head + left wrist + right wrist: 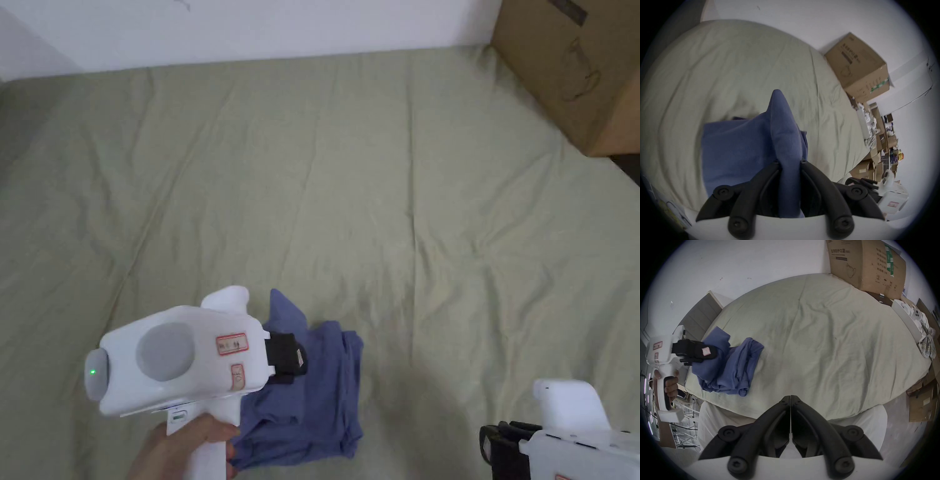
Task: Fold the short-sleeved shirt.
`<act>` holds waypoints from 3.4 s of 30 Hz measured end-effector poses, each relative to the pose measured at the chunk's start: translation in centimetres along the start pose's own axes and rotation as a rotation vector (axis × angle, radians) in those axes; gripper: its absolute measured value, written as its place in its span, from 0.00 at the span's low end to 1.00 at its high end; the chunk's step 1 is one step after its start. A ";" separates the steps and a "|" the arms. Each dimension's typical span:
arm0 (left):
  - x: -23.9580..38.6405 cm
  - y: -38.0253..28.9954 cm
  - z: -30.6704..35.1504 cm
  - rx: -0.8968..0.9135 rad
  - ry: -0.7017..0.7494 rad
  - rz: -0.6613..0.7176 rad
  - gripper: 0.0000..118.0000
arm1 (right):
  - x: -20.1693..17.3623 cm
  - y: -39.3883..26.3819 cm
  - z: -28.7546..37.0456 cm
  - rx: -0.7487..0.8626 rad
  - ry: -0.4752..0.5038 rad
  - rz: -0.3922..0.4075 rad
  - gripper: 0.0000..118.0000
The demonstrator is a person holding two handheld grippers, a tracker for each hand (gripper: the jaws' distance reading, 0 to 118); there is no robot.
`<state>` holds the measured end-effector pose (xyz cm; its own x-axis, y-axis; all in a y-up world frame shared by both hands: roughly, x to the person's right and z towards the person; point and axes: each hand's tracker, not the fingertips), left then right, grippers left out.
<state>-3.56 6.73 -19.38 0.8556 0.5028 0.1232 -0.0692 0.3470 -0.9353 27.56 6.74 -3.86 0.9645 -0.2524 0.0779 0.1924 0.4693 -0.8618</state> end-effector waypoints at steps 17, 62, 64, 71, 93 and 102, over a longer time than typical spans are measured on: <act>-2.2 0.2 2.0 0.075 0.046 -0.004 0.04 | 1.4 -0.7 -1.8 -0.039 0.011 -0.039 0.01; -14.6 -7.5 8.5 0.226 -0.186 0.381 0.06 | -10.8 6.4 -5.2 -0.015 0.141 0.301 0.01; -15.2 -7.4 7.9 0.208 -0.204 0.393 0.48 | -12.0 7.3 -6.4 -0.036 0.173 0.300 0.01; -17.6 -6.3 5.7 0.181 -0.229 0.429 0.74 | -12.3 8.9 -11.8 -0.104 0.162 0.357 0.01; -18.8 -2.5 -5.1 -0.020 -0.590 0.380 0.40 | -9.7 8.7 -14.2 -0.157 0.206 0.272 0.01; -19.1 0.2 -2.2 -0.053 -0.418 0.198 0.24 | -10.5 8.8 -11.4 -0.120 0.213 0.274 0.01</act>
<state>-18.76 -4.53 -22.68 0.5479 0.8348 0.0534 -0.1744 0.1765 -0.9687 17.07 3.88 -18.02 0.9156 -0.3073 -0.2593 -0.1030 0.4443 -0.8899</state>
